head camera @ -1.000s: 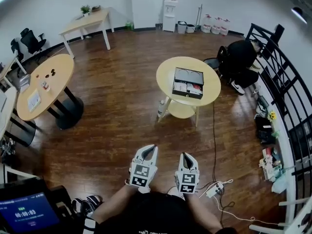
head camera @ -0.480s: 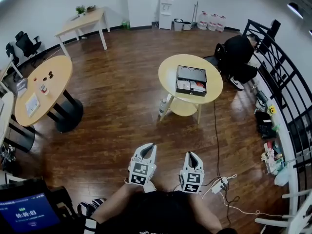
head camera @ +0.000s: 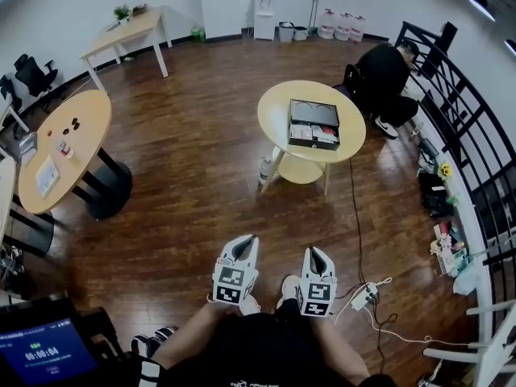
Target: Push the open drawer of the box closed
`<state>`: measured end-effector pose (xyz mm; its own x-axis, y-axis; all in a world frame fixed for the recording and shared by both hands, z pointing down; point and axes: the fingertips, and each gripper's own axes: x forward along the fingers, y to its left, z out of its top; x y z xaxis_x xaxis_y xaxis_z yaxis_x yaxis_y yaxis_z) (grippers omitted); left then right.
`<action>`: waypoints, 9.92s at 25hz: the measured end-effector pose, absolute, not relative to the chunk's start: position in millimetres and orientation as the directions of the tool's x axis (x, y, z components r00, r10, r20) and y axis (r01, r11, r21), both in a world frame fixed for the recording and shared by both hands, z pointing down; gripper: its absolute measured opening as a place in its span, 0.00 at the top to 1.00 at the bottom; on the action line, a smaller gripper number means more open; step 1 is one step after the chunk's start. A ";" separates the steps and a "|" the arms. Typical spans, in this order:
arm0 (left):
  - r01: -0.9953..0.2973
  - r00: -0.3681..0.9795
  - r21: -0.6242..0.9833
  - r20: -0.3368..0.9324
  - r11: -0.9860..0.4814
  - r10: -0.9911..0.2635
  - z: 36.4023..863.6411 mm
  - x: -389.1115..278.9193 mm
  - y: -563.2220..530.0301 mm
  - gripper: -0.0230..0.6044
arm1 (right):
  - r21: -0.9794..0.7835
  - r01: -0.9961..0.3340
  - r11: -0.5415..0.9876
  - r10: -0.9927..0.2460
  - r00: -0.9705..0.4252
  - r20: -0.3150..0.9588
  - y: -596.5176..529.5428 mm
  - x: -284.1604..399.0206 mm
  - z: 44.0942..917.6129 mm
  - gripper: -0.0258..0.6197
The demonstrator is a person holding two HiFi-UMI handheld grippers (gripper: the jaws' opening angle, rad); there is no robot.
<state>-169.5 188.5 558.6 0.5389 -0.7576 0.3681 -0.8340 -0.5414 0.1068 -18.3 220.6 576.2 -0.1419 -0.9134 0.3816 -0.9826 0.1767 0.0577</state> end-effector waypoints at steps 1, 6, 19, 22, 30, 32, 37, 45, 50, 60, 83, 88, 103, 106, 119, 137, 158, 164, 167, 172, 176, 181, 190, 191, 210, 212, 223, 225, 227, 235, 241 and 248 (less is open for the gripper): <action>-0.832 0.542 0.109 0.369 -0.543 -0.755 559.8 -168.2 187.5 0.96 | 0.059 -0.982 0.178 -0.912 -0.142 0.385 219.8 -17.9 578.0 0.95; -0.833 0.540 0.118 0.380 -0.540 -0.751 565.7 -161.1 177.0 0.96 | 0.055 -0.981 0.186 -0.906 -0.149 0.397 208.4 -13.0 585.0 0.95; -0.831 0.535 0.114 0.427 -0.544 -0.729 585.0 -120.0 112.4 0.96 | 0.031 -0.979 0.202 -0.885 -0.169 0.433 138.1 23.8 607.2 0.95; -0.836 0.526 0.109 0.438 -0.538 -0.729 586.5 -114.1 89.8 0.96 | 0.022 -0.977 0.212 -0.881 -0.181 0.437 112.0 29.8 609.7 0.95; -0.850 0.511 0.127 0.432 -0.511 -0.743 577.9 -91.9 31.4 0.96 | 0.010 -0.969 0.249 -0.870 -0.219 0.441 47.6 40.8 609.8 0.95; -0.850 0.511 0.129 0.437 -0.510 -0.741 578.6 -86.7 20.3 0.96 | 0.009 -0.966 0.258 -0.868 -0.227 0.442 33.2 42.9 609.8 0.95; -0.864 0.482 0.103 0.455 -0.493 -0.749 580.7 -86.7 -6.1 0.96 | -0.002 -0.961 0.276 -0.857 -0.247 0.452 6.9 46.7 611.2 0.95; -0.871 0.464 0.090 0.476 -0.484 -0.747 588.6 -66.1 -39.5 0.96 | -0.016 -0.958 0.285 -0.845 -0.259 0.467 -30.1 68.6 615.5 0.95; -0.872 0.462 0.091 0.472 -0.480 -0.751 589.6 -50.4 -63.8 0.96 | -0.046 -0.956 0.289 -0.855 -0.279 0.438 -52.4 78.7 606.0 0.95; -0.887 0.440 0.091 0.465 -0.453 -0.768 592.1 -33.6 -97.1 0.96 | -0.044 -0.942 0.332 -0.836 -0.316 0.449 -89.4 92.0 619.2 0.95; -0.865 0.470 0.098 0.506 -0.493 -0.724 597.7 -42.2 -189.0 0.96 | -0.088 -0.960 0.266 -0.820 -0.273 0.503 -175.6 83.2 640.1 0.95; -0.857 0.488 0.122 0.504 -0.500 -0.713 604.2 -49.4 -218.2 0.96 | -0.070 -0.964 0.257 -0.819 -0.256 0.514 -200.2 76.5 644.3 0.95; -0.814 0.550 0.151 0.512 -0.561 -0.660 618.8 -58.3 -278.9 0.96 | -0.012 -0.983 0.184 -0.797 -0.157 0.583 -245.3 79.6 671.2 0.95; -0.810 0.556 0.160 0.517 -0.564 -0.652 621.4 -57.0 -287.3 0.96 | -0.004 -0.986 0.169 -0.781 -0.136 0.609 -249.8 83.7 680.8 0.95; -0.825 0.521 0.154 0.579 -0.543 -0.628 653.3 -43.6 -307.3 0.96 | -0.019 -0.990 0.138 -0.686 -0.109 0.720 -268.9 107.2 734.3 0.95; -0.836 0.493 0.156 0.633 -0.526 -0.596 675.8 -40.6 -312.3 0.96 | -0.074 -0.989 0.125 -0.637 -0.138 0.759 -289.7 109.9 759.4 0.83; -0.850 0.477 0.173 0.654 -0.498 -0.587 690.3 -33.4 -338.5 0.96 | -0.103 -0.985 0.139 -0.636 -0.168 0.753 -342.7 113.7 766.8 0.84; -0.848 0.486 0.186 0.648 -0.497 -0.586 690.8 -28.4 -334.2 0.96 | -0.078 -0.987 0.137 -0.657 -0.150 0.739 -358.7 121.3 760.7 0.84; -0.845 0.488 0.184 0.647 -0.502 -0.585 690.1 -27.8 -334.3 0.96 | -0.077 -0.987 0.140 -0.665 -0.151 0.732 -368.3 119.9 758.1 0.84; -0.846 0.492 0.191 0.642 -0.498 -0.588 684.2 -23.5 -336.2 0.96 | -0.068 -0.987 0.144 -0.677 -0.149 0.720 -376.8 121.3 749.8 0.84; -0.846 0.495 0.200 0.641 -0.495 -0.586 679.7 -18.9 -339.6 0.96 | -0.067 -0.987 0.143 -0.684 -0.147 0.714 -384.5 124.0 745.6 0.84; -0.850 0.483 0.186 0.647 -0.493 -0.590 681.9 -19.6 -343.0 0.96 | -0.063 -0.987 0.148 -0.684 -0.148 0.714 -391.8 125.7 743.1 0.84; -0.856 0.474 0.192 0.662 -0.480 -0.581 677.7 -24.2 -340.1 0.96 | -0.023 -0.984 0.177 -0.712 -0.144 0.687 -400.4 123.4 743.7 0.84; -0.857 0.473 0.190 0.662 -0.480 -0.582 677.5 -24.1 -340.7 0.96 | -0.025 -0.984 0.178 -0.708 -0.145 0.691 -400.5 123.8 743.8 0.84; -0.831 0.510 0.177 0.619 -0.527 -0.597 661.8 -29.1 -328.8 0.96 | -0.040 -0.989 0.144 -0.728 -0.133 0.672 -365.5 120.9 705.0 0.82; -0.826 0.518 0.175 0.611 -0.536 -0.598 655.9 -36.0 -324.1 0.96 | -0.029 -0.988 0.155 -0.745 -0.136 0.653 -356.0 114.4 686.9 0.82; -0.785 0.590 0.207 0.538 -0.584 -0.602 632.3 -37.4 -292.3 0.96 | -0.012 -0.979 0.204 -0.802 -0.174 0.571 -307.0 78.7 645.2 0.90; -0.784 0.591 0.202 0.531 -0.586 -0.607 628.9 -40.2 -285.1 0.96 | 0.003 -0.981 0.192 -0.816 -0.158 0.556 -296.2 75.0 640.3 0.95; -0.776 0.600 0.208 0.532 -0.595 -0.597 628.1 -40.9 -275.1 0.96 | -0.002 -0.985 0.172 -0.825 -0.145 0.546 -286.4 73.0 636.3 0.95; -0.755 0.621 0.186 0.511 -0.629 -0.595 617.7 -26.2 -258.6 0.96 | -0.007 -0.986 0.165 -0.849 -0.145 0.508 -256.5 74.1 622.8 0.95; -0.775 0.602 0.182 0.505 -0.605 -0.619 613.5 -12.8 -236.4 0.96 | -0.031 -0.985 0.168 -0.847 -0.160 0.506 -219.9 90.2 628.6 0.95; -0.834 0.530 0.161 0.500 -0.528 -0.684 607.3 -4.8 -193.7 0.96 | -0.038 -0.975 0.219 -0.842 -0.208 0.498 -166.8 119.1 624.5 0.95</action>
